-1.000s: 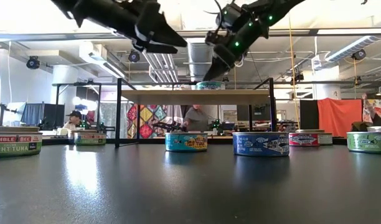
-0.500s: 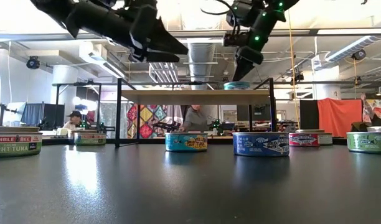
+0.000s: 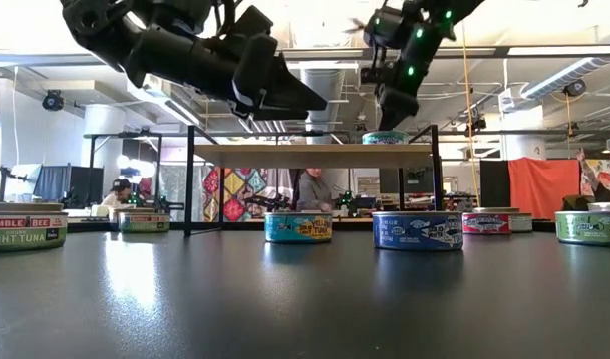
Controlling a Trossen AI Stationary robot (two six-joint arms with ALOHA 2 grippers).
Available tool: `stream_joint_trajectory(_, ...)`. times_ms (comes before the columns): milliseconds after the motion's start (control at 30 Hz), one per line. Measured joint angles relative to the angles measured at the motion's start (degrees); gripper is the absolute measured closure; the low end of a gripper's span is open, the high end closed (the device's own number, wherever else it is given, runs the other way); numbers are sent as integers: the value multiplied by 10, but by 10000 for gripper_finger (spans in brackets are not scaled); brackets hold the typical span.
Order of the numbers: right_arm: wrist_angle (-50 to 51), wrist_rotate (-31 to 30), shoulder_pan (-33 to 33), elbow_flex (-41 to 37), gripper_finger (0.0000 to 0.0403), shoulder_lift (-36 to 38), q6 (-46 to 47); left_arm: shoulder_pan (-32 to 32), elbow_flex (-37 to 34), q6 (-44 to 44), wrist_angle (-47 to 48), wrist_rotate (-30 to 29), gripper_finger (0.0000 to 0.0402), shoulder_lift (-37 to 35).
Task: Stack canned seafood by type on shelf
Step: Put the top light blue tuna can on the shelf
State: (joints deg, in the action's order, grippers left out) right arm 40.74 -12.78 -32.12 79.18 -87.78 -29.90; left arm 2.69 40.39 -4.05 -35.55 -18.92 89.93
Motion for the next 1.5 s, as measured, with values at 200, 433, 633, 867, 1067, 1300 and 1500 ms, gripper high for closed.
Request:
stream_joint_trajectory(200,-43,10,-17,3,390,-29,-10,4,0,1,1,0,2,-8)
stream_joint_trajectory(433,-58,161,-9,1,390,-20,-42,4,0,7,6,-2,2,-8)
stream_joint_trajectory(633,-46,169,-4,-1,390,16,-41,4,0,16,12,-3,2,-8)
stream_joint_trajectory(867,18,288,-1,-1,390,27,-19,4,0,16,16,-31,2,-8)
stream_joint_trajectory(1067,41,181,-3,-1,390,21,-23,4,0,21,28,-31,2,-9)
stream_joint_trajectory(1300,43,153,-18,-1,390,22,-38,4,0,20,31,-32,2,-9)
stream_joint_trajectory(1500,43,94,-24,-1,390,26,-51,4,0,19,36,-32,2,-9)
